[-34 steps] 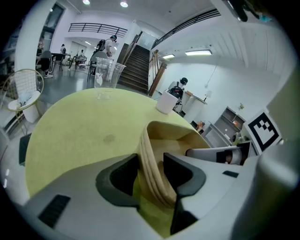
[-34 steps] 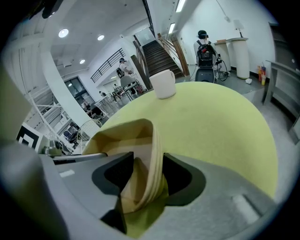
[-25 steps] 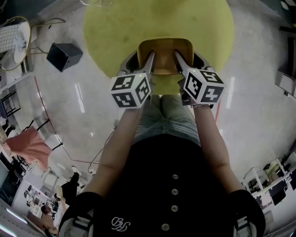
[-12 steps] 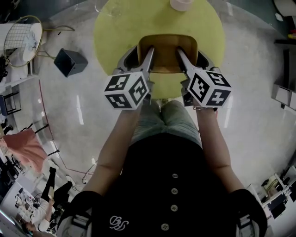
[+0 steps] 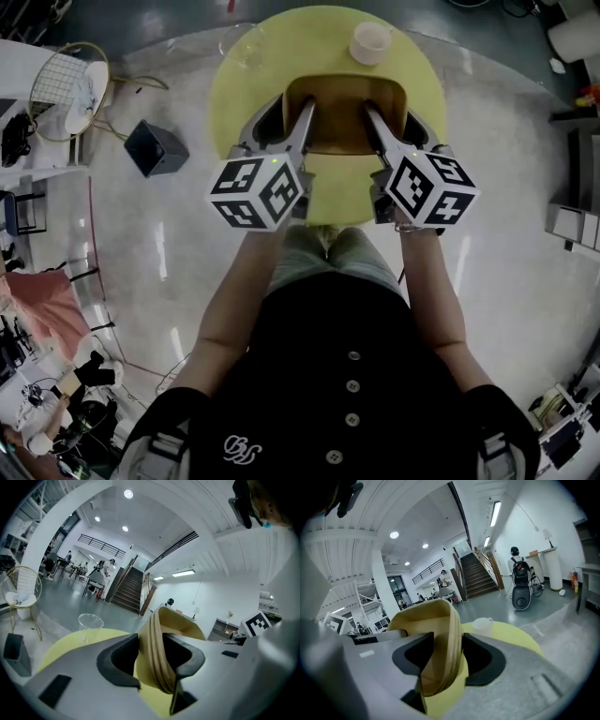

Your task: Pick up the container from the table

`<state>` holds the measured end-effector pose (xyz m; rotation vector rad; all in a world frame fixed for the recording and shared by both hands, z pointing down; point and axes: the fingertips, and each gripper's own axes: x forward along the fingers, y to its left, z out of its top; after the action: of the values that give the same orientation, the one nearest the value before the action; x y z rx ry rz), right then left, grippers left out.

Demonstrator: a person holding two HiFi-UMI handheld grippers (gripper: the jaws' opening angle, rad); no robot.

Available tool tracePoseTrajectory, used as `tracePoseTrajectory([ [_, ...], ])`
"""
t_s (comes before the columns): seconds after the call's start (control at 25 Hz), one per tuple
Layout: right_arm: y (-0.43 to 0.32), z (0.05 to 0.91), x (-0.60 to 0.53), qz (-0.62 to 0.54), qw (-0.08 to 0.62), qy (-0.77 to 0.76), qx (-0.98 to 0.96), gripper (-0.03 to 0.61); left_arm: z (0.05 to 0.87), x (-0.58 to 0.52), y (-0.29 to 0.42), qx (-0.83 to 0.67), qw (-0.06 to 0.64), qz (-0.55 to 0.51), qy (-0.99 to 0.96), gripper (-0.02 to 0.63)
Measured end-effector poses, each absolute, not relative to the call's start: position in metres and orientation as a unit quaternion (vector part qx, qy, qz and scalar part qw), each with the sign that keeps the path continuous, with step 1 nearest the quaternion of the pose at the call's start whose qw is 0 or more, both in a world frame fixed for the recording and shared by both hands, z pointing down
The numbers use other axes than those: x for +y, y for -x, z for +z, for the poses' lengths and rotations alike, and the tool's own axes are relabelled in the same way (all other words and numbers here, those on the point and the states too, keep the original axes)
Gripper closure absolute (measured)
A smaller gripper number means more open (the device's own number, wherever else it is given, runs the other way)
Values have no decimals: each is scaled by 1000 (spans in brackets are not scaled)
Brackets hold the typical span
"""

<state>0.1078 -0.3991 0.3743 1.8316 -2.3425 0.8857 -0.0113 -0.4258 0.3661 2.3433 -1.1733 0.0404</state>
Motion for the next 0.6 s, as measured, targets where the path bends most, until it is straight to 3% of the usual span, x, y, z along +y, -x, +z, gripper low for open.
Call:
tracePoseTrajectory([
  [0.6,-104,302,-404,209,-34,-589,-780,388,291,-433,17,-425,204,-62,-880,448],
])
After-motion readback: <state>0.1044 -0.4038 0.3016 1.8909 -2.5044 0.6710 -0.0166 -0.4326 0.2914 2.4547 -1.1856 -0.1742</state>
